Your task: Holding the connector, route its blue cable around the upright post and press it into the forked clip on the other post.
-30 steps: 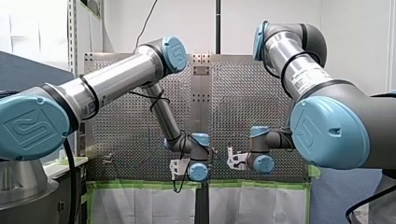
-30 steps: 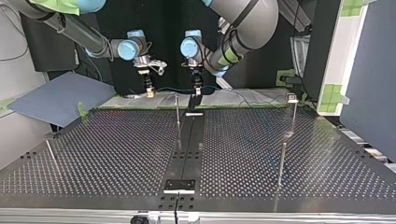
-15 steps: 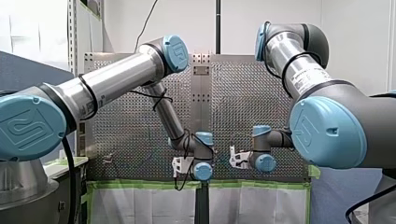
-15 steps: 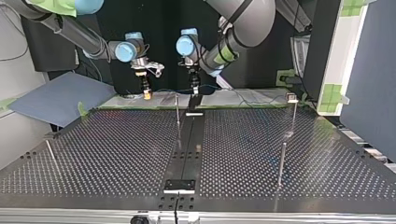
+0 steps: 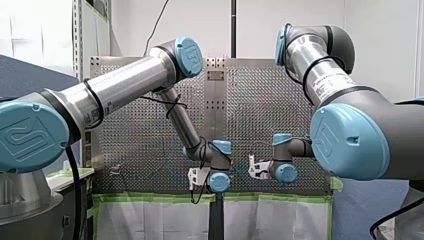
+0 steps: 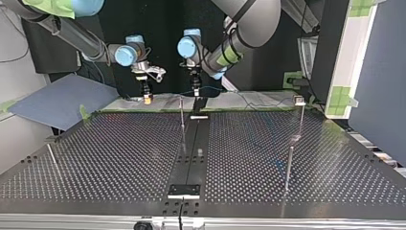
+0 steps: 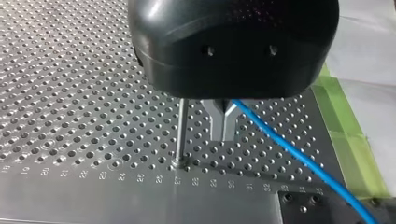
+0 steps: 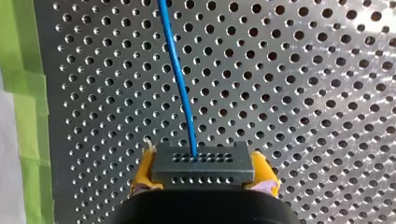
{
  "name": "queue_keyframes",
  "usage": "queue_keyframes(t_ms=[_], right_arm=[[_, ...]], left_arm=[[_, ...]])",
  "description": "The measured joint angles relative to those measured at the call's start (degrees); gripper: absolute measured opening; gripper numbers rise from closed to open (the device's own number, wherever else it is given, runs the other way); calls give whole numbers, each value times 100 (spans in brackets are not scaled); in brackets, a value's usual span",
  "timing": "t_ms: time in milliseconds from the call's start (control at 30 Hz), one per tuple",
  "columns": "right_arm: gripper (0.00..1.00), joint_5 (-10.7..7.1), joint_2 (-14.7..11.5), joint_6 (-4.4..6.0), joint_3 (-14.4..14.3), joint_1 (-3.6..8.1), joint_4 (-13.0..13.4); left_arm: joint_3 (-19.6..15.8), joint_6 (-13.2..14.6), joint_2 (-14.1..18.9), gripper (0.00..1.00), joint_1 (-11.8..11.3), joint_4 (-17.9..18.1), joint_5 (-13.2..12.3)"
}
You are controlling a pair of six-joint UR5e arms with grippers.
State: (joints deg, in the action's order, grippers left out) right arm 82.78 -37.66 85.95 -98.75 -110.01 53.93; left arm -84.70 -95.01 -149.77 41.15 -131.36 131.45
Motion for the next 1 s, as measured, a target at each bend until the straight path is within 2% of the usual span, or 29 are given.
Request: queue_keyframes(t_ms=[400, 667, 1000], right_arm=[[12, 2, 5, 19, 32, 88, -1], [12, 1, 12, 11, 53, 96, -7], [12, -5, 13, -6, 132, 99, -97]], left_arm=[[135, -156, -1, 4, 2, -166, -123], [212, -291, -1, 4, 1, -271, -177], [434, -508, -1, 4, -22, -579, -231]])
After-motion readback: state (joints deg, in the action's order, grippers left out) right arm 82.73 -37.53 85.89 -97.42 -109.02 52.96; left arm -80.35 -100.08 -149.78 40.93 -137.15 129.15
